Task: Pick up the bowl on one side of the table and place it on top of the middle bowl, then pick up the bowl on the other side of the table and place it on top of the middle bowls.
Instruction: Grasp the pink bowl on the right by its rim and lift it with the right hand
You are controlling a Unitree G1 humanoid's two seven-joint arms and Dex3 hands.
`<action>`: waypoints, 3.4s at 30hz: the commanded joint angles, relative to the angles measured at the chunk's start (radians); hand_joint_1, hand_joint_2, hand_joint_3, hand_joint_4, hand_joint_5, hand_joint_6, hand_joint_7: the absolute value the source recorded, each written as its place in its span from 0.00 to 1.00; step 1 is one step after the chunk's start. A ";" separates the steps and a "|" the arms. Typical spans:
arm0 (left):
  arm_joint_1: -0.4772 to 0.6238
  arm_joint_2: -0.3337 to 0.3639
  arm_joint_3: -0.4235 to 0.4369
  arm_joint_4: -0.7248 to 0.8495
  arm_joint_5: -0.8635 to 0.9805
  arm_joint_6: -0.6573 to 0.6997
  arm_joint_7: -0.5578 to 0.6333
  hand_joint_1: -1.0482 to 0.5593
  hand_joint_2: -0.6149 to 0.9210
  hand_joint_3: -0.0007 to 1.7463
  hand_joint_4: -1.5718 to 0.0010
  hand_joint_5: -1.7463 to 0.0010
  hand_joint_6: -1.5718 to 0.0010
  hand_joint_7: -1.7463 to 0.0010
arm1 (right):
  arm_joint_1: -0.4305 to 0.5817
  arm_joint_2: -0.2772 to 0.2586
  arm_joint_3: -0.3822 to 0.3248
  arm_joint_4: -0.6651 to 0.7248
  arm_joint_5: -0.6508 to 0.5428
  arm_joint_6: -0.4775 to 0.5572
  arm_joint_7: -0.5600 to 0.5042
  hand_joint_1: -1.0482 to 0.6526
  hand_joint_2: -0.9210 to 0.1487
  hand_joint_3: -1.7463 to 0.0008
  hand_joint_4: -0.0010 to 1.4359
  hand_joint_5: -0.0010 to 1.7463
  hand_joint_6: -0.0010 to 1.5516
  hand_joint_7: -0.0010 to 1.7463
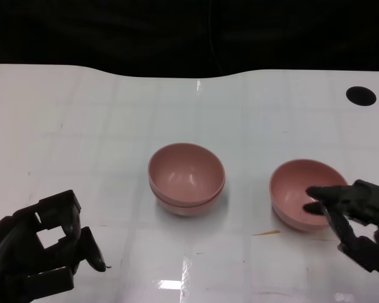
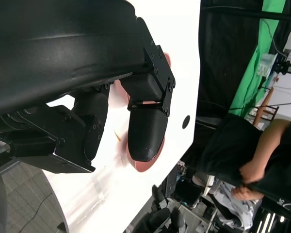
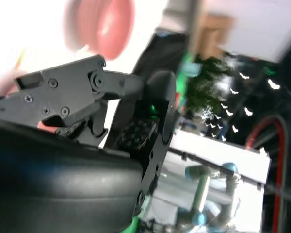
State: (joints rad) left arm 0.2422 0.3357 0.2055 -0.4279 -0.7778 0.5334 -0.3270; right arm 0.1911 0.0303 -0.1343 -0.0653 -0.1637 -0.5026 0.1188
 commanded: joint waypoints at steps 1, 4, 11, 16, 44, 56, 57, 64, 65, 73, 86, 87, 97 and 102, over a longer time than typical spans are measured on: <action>-0.011 0.010 0.019 -0.018 0.002 0.017 0.010 0.81 0.99 0.84 0.28 0.00 0.45 0.00 | 0.021 -0.094 0.008 -0.078 -0.292 0.080 -0.084 0.09 0.00 0.68 0.24 0.00 0.34 0.00; -0.013 0.004 0.018 -0.022 0.009 0.017 0.015 0.82 1.00 0.83 0.29 0.00 0.46 0.00 | 0.029 -0.129 0.037 -0.122 -0.457 0.152 -0.132 0.02 0.00 0.68 0.14 0.00 0.25 0.00; -0.017 -0.002 0.016 -0.040 0.010 0.033 0.039 0.84 1.00 0.83 0.31 0.00 0.48 0.00 | -0.001 -0.212 0.112 -0.134 -0.638 0.247 -0.181 0.00 0.00 0.73 0.10 0.00 0.19 0.00; -0.015 -0.007 0.020 -0.052 0.011 0.043 0.052 0.84 1.00 0.83 0.33 0.00 0.50 0.00 | -0.038 -0.277 0.165 -0.122 -0.717 0.305 -0.169 0.00 0.00 0.76 0.11 0.00 0.18 0.00; -0.014 -0.073 0.052 -0.057 0.022 0.052 0.110 0.79 1.00 0.81 0.42 0.00 0.56 0.00 | -0.326 -0.358 0.409 0.283 -0.730 0.375 -0.263 0.07 0.00 0.83 0.25 0.03 0.26 0.01; -0.014 -0.091 0.058 -0.063 0.028 0.060 0.125 0.79 1.00 0.80 0.43 0.00 0.57 0.00 | -0.439 -0.356 0.458 0.476 -0.704 0.350 -0.358 0.10 0.00 0.85 0.28 0.03 0.30 0.02; -0.014 -0.091 0.058 -0.064 0.028 0.060 0.125 0.79 1.00 0.80 0.43 0.00 0.57 0.00 | -0.444 -0.357 0.462 0.488 -0.701 0.347 -0.365 0.10 0.00 0.85 0.28 0.03 0.30 0.02; -0.014 -0.093 0.056 -0.069 0.032 0.059 0.131 0.79 1.00 0.80 0.43 0.00 0.58 0.00 | -0.512 -0.342 0.500 0.639 -0.683 0.329 -0.417 0.14 0.00 0.88 0.31 0.03 0.32 0.02; -0.013 -0.094 0.055 -0.069 0.033 0.056 0.130 0.79 1.00 0.80 0.43 0.00 0.58 0.00 | -0.521 -0.340 0.507 0.661 -0.681 0.324 -0.424 0.14 0.00 0.88 0.31 0.03 0.32 0.02; -0.010 -0.103 0.055 -0.075 0.033 0.057 0.137 0.79 1.00 0.80 0.44 0.00 0.58 0.00 | -0.572 -0.325 0.552 0.802 -0.660 0.311 -0.475 0.17 0.00 0.89 0.33 0.02 0.34 0.02; -0.014 -0.110 0.045 -0.078 0.053 0.051 0.145 0.79 1.00 0.79 0.45 0.00 0.59 0.00 | -0.623 -0.312 0.589 1.015 -0.613 -0.002 -0.786 0.52 0.06 0.76 0.59 0.87 0.50 0.81; -0.014 -0.111 0.045 -0.078 0.055 0.050 0.145 0.80 1.00 0.79 0.45 0.00 0.59 0.00 | -0.628 -0.314 0.593 1.022 -0.615 -0.016 -0.793 0.52 0.07 0.74 0.58 0.95 0.47 0.92; -0.014 -0.123 0.036 -0.079 0.082 0.033 0.137 0.80 1.00 0.80 0.44 0.00 0.59 0.00 | -0.643 -0.406 0.625 0.861 -0.642 -0.077 -0.689 0.51 0.10 0.71 0.56 1.00 0.39 1.00; -0.013 -0.130 0.031 -0.088 0.099 0.034 0.143 0.81 1.00 0.80 0.44 0.00 0.59 0.00 | -0.637 -0.445 0.598 0.723 -0.615 -0.098 -0.602 0.50 0.04 0.74 0.57 1.00 0.40 1.00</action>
State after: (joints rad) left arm 0.2260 0.2014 0.2338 -0.4970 -0.6935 0.5812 -0.1978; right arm -0.4415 -0.3866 0.4804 0.6948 -0.7984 -0.5880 -0.5023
